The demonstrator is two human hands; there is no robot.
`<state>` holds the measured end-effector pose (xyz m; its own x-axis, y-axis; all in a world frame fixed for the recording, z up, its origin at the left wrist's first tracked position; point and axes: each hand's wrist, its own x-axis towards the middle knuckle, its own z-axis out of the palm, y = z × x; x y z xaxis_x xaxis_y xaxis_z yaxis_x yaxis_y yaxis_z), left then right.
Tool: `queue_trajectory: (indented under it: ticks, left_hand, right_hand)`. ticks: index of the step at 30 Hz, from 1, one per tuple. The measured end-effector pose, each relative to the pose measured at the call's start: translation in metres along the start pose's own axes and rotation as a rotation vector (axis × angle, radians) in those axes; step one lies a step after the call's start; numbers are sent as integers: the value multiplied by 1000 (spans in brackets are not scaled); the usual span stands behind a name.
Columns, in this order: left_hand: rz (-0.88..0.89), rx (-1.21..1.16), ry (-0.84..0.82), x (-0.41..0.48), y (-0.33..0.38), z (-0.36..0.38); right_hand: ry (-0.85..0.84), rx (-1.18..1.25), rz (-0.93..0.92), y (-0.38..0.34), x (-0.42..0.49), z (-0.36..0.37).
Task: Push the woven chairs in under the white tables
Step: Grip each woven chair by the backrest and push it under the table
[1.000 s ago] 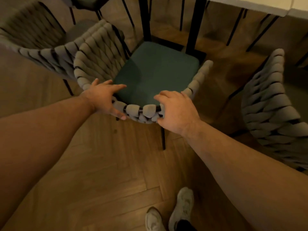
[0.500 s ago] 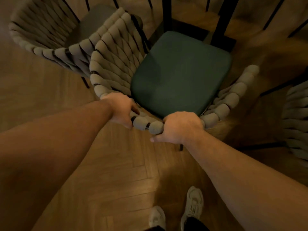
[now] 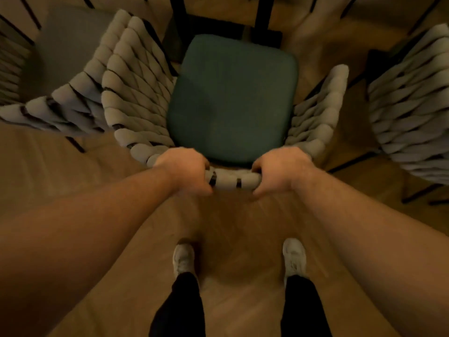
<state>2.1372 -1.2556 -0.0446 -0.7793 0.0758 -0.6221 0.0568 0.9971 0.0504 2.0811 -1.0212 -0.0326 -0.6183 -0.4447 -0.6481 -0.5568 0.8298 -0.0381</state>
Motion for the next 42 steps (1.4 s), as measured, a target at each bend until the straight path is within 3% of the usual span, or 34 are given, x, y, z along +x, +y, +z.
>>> queue_trajectory:
  ticks: [5,8,12,21,42]
  left_hand:
    - [239,-32,-65,1,-21,-1]
    - [341,9,-37,1,-40,-2]
    - [240,176,131,0,-83,-1]
    - [238,267,141,27,-63,-22]
    - [292,237,204,150,10,-97]
  right_hand:
    - [-113,30,106,-12,-6,-12]
    - [-85,43,120,-28,-6,-8]
    - [92,148,48,-52,-9,8]
    - [224,121,125,-23,-5,7]
    - [242,113,223,115,39,-44]
